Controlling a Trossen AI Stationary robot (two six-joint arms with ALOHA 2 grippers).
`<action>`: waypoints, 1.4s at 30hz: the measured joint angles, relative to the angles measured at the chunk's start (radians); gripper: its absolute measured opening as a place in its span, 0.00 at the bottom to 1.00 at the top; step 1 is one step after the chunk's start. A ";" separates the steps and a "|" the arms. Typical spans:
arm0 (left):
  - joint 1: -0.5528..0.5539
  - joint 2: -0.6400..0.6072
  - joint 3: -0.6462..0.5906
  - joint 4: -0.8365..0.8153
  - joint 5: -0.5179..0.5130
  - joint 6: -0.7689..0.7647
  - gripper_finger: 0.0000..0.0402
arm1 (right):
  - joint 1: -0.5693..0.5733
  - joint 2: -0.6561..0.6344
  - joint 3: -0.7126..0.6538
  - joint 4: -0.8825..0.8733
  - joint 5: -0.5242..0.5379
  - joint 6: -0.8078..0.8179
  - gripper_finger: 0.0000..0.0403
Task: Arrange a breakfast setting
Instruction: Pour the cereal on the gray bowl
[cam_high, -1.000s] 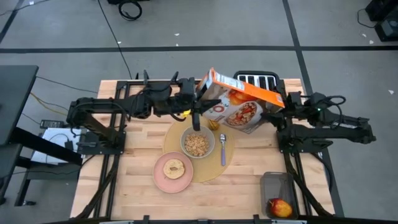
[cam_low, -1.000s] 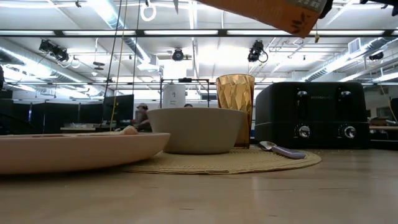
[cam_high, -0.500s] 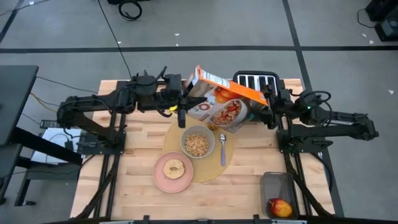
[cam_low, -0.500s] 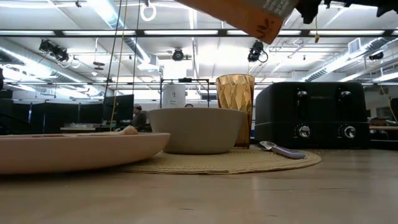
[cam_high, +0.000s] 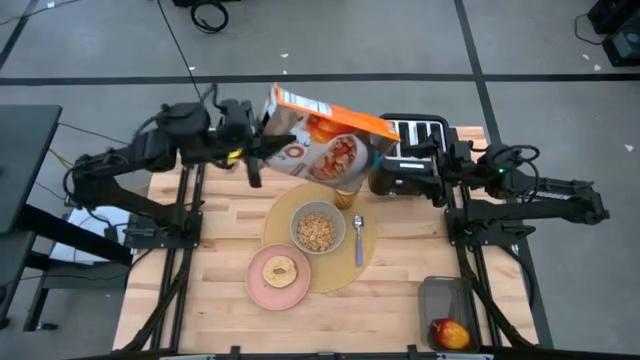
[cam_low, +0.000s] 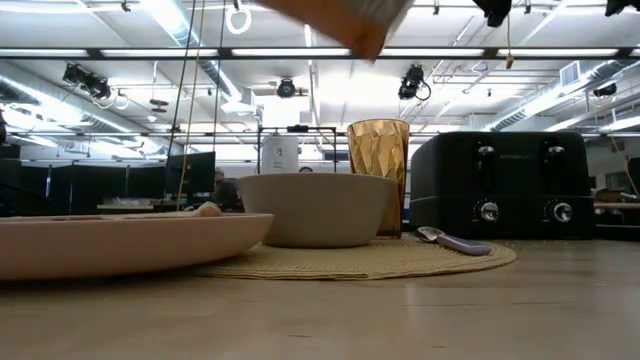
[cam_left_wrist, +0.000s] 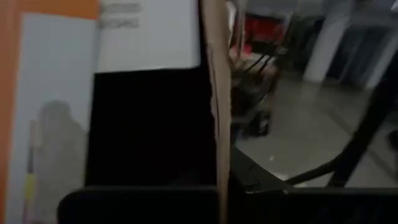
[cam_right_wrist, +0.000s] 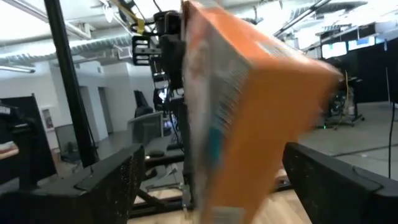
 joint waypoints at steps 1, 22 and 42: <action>0.002 -0.009 -0.002 -0.017 -0.004 0.000 0.00 | 0.000 -0.002 0.000 -0.006 0.000 0.002 0.96; 0.265 -0.066 0.136 -0.907 -0.068 -0.088 0.00 | 0.003 0.002 -0.001 -0.088 0.022 0.062 0.96; 0.477 0.182 -0.008 -1.054 -0.226 -0.004 0.00 | 0.003 0.002 -0.002 -0.090 0.009 0.138 0.96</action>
